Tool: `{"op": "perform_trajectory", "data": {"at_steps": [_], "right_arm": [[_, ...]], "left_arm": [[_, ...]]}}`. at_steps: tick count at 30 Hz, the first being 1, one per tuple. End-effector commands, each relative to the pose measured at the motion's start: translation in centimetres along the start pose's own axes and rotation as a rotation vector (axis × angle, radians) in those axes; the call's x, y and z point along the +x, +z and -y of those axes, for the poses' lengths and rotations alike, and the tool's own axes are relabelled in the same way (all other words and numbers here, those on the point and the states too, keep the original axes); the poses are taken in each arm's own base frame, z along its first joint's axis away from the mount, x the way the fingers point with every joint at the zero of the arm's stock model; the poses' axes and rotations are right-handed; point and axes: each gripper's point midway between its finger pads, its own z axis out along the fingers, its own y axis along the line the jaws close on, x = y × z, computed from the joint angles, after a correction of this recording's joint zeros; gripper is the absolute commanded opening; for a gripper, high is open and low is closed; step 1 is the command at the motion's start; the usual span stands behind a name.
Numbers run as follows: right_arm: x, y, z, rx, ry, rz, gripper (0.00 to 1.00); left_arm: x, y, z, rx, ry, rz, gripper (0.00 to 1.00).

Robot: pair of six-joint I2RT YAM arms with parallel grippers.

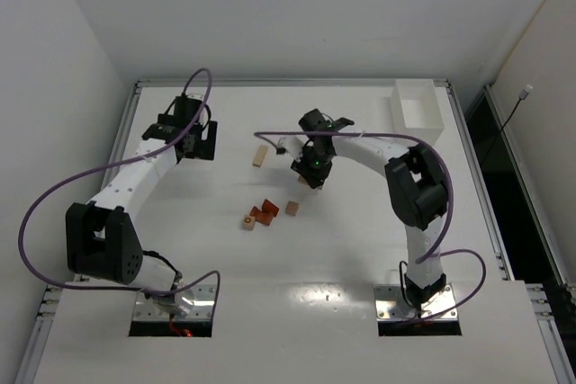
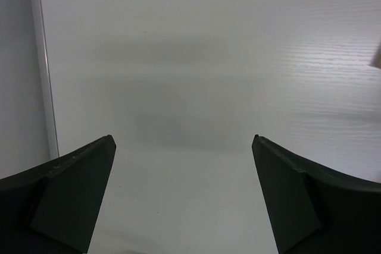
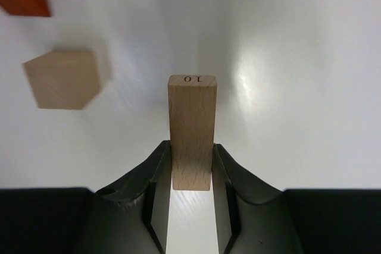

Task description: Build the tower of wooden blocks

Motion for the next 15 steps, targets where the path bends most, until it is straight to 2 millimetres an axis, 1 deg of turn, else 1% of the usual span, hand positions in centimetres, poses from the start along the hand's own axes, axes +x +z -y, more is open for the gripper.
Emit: {"op": "perform_trajectory", "data": {"at_steps": [1,2,3,5,6,7,8,9,10,11,12,13,14,15], "right_arm": [[-3.6,-5.4,4.3,0.18,0.318,0.181,0.0],[-3.8,-5.9,4.6,0.192,0.414,0.198,0.0],[-3.8,-6.4,5.4,0.242,0.463,0.196,0.0],[-3.9,-6.2,6.9,0.313,0.571,0.187,0.0],[-3.9,-6.3,7.7,0.383,0.657,0.181,0.0],[-4.3,-6.8,8.2,0.41,0.705,0.188,0.0],[-4.6,-6.2,8.3,0.421,0.746,0.187,0.0],[-5.1,-6.4,8.3,0.417,0.813,0.207,0.0],[-5.5,-6.7,8.6,0.428,0.843,0.224,0.0],[-5.8,-6.2,8.1,0.418,0.867,0.217,0.0],[-6.6,-6.0,8.0,0.411,0.909,0.235,0.0],[-6.8,-6.2,7.9,0.409,0.93,0.24,0.0],[-7.2,-6.0,7.4,0.401,0.942,0.245,0.0],[-7.2,-5.5,7.3,0.396,0.988,0.244,0.0]], "left_arm": [[-1.2,-1.5,1.4,0.017,-0.033,0.079,0.99],[-1.0,-1.2,1.3,0.0,-0.029,0.068,0.99],[-0.7,-1.3,1.6,0.005,-0.019,0.061,0.99],[-0.6,-1.1,1.5,-0.009,-0.026,0.053,0.99],[-0.4,-1.2,1.7,-0.013,-0.024,0.047,0.99],[-0.2,-1.2,1.4,-0.029,-0.02,0.04,0.99],[-0.2,-1.2,1.2,-0.043,-0.034,0.041,0.99],[-0.1,-1.1,1.4,-0.047,-0.023,0.037,0.99],[0.1,-1.1,1.3,-0.057,-0.035,0.03,0.99],[0.3,-1.1,1.3,-0.058,-0.044,0.022,0.99],[0.6,-0.8,1.7,-0.047,-0.039,0.009,0.99],[1.0,-0.5,1.7,-0.05,-0.03,-0.011,0.99],[1.0,-0.5,1.8,-0.05,-0.045,-0.011,0.99],[1.2,-0.2,1.9,-0.051,-0.041,-0.021,0.99]]}}
